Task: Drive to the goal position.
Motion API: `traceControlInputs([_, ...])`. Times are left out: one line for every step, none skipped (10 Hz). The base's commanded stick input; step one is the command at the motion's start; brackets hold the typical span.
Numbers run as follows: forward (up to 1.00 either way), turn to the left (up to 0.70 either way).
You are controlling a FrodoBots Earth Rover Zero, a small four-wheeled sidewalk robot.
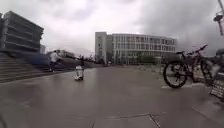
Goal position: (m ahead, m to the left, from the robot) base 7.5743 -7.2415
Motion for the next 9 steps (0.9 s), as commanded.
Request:
traceControlInputs([0.70,0.00])
traceControlInputs([0.70,0.00])
traceControlInputs([0.70,0.00])
traceControlInputs([0.70,0.00])
traceControlInputs([0.70,0.00])
traceControlInputs([0.70,0.00])
traceControlInputs([0.70,0.00])
traceControlInputs([0.70,0.00])
traceControlInputs([0.70,0.00])
